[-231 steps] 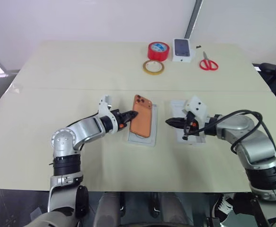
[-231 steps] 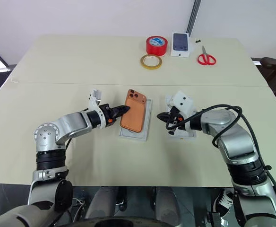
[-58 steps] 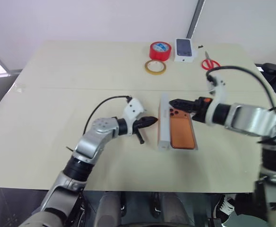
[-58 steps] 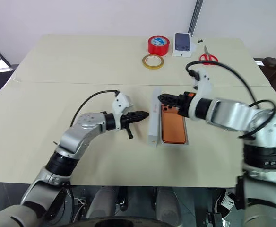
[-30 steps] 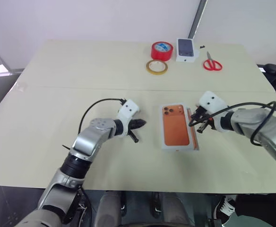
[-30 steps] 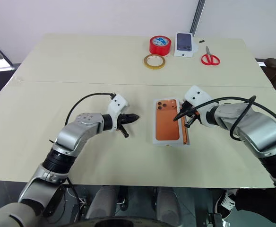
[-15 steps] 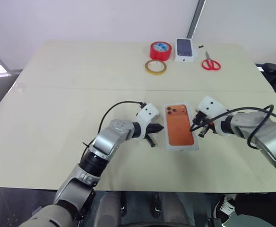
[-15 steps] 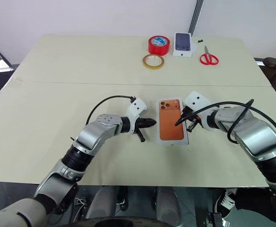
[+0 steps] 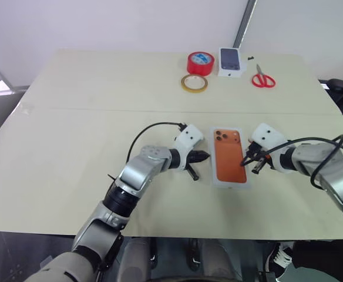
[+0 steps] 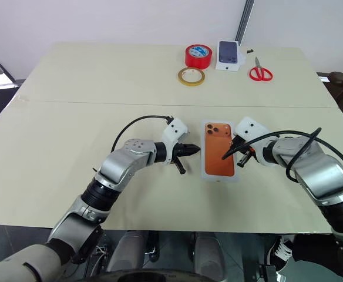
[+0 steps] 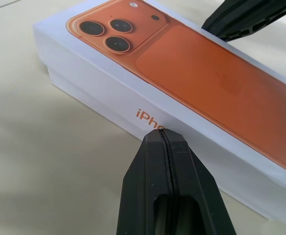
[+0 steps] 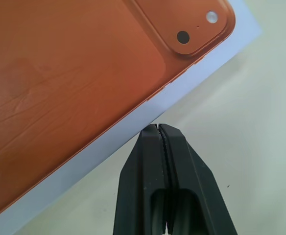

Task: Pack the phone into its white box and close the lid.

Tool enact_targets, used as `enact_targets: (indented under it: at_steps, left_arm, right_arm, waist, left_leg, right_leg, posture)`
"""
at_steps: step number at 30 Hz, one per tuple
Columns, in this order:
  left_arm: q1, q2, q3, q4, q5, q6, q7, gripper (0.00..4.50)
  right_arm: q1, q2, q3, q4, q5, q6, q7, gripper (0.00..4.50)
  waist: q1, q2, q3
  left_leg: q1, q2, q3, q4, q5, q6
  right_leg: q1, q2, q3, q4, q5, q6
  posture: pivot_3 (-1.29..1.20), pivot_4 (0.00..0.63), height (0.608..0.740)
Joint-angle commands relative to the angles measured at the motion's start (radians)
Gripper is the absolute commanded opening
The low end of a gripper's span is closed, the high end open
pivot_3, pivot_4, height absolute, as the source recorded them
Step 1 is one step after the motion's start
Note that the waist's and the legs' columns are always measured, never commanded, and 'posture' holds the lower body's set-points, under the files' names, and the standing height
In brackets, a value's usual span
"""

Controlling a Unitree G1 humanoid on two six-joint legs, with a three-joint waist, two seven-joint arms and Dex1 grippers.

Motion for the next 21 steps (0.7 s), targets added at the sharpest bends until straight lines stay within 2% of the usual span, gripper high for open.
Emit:
enact_targets:
  at_steps: [1, 11, 15, 18, 21]
  left_arm:
    - [-0.027, -0.019, -0.005, -0.013, -0.003, -0.029, -0.01, 0.0]
    - [-0.018, -0.005, 0.053, 0.028, 0.002, -0.035, 0.03, 0.0]
    - [-0.026, -0.006, 0.112, 0.031, -0.021, -0.039, 0.045, 0.0]
    - [-0.059, -0.023, 0.15, 0.041, -0.045, -0.05, 0.045, 0.0]
    - [-0.101, -0.057, 0.131, 0.074, -0.04, -0.072, 0.029, 0.0]
  right_arm:
    - [0.0, 0.009, -0.04, -0.033, -0.019, -0.015, 0.008, 0.04]
    - [-0.011, -0.004, -0.081, 0.005, -0.05, -0.031, 0.031, 0.04]
    - [0.004, -0.045, -0.124, 0.017, -0.051, -0.065, 0.077, 0.04]
    - [0.028, -0.061, -0.206, -0.02, 0.025, -0.082, 0.17, 0.04]
    - [0.09, -0.059, -0.263, -0.115, 0.117, -0.061, 0.252, 0.04]
  waist:
    - [0.0, 0.0, 0.0]
    - [-0.001, 0.0, 0.0]
    - [0.0, 0.0, 0.0]
    - [0.001, 0.0, 0.0]
    - [0.003, 0.0, 0.0]
  left_leg:
    - [0.0, 0.0, 0.0, 0.0, 0.0, 0.0]
    - [0.0, -0.001, 0.0, 0.0, 0.0, 0.0]
    - [0.0, -0.001, 0.0, 0.0, 0.0, 0.0]
    - [0.0, -0.001, 0.0, 0.0, 0.0, 0.0]
    - [0.0, -0.001, 0.0, 0.0, 0.0, 0.0]
  right_leg:
    - [0.0, 0.0, 0.0, 0.0, 0.0, 0.0]
    - [0.0, 0.0, 0.0, 0.0, 0.0, 0.001]
    - [0.0, 0.0, 0.0, 0.0, 0.001, 0.002]
    - [0.0, 0.0, 0.0, 0.0, 0.001, 0.002]
    - [0.001, 0.0, 0.0, 0.0, 0.002, 0.003]
  posture:
    - [0.0, 0.15, 0.74]
    - [0.0, 0.15, 0.74]
    - [0.0, 0.15, 0.74]
    - [0.0, 0.15, 0.74]
    - [0.0, 0.15, 0.74]
